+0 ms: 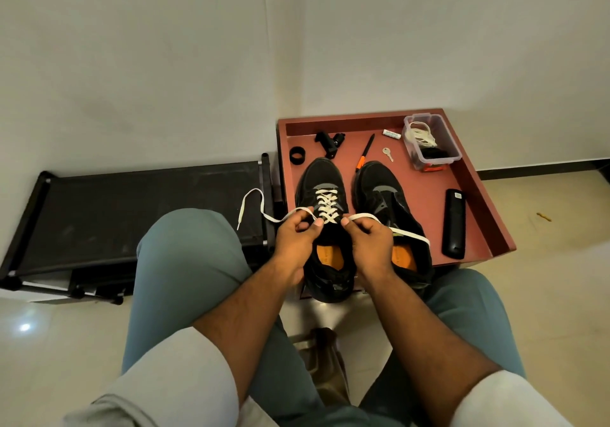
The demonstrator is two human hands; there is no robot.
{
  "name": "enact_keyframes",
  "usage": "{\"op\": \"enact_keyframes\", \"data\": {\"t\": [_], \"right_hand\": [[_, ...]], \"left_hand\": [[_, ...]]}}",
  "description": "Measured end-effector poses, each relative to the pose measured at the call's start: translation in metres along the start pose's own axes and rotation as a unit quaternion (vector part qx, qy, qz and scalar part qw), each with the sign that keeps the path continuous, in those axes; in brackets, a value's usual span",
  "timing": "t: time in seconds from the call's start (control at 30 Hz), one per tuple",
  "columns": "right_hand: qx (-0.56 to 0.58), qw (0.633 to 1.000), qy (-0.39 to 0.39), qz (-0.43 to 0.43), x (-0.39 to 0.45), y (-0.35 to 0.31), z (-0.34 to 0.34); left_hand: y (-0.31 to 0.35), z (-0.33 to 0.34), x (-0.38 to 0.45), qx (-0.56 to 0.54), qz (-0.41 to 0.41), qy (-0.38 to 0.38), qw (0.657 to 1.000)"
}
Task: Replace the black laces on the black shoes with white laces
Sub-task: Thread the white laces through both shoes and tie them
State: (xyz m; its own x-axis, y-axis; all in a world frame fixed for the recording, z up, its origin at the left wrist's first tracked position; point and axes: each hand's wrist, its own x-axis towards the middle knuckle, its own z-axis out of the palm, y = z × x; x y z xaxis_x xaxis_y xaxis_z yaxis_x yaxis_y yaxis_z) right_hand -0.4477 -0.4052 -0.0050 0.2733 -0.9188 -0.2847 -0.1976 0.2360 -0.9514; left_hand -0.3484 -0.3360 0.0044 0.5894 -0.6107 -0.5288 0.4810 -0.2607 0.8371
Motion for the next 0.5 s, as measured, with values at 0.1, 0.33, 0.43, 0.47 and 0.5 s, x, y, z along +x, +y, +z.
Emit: {"op": "enact_keyframes", "data": {"t": [0.1, 0.33, 0.43, 0.47, 0.5], "right_hand": [[0.03, 0.998, 0.04, 0.027, -0.001, 0.004, 0.004], [0.022, 0.994, 0.102, 0.043, 0.005, 0.011, 0.009], [0.053, 0.988, 0.128, 0.065, 0.006, 0.013, 0.011], [0.058, 0.987, 0.132, 0.069, 0.006, 0.013, 0.012], [0.066, 0.986, 0.131, 0.072, 0.005, 0.013, 0.012]], "left_hand": [[0.005, 0.0, 0.002, -0.033, 0.006, 0.006, 0.999], [0.003, -0.003, 0.009, -0.147, -0.074, 0.114, 0.98], [0.0, -0.005, 0.011, -0.18, -0.091, 0.141, 0.969], [0.0, -0.004, 0.012, -0.181, -0.092, 0.146, 0.968], [0.0, -0.004, 0.012, -0.179, -0.092, 0.147, 0.968]]}}
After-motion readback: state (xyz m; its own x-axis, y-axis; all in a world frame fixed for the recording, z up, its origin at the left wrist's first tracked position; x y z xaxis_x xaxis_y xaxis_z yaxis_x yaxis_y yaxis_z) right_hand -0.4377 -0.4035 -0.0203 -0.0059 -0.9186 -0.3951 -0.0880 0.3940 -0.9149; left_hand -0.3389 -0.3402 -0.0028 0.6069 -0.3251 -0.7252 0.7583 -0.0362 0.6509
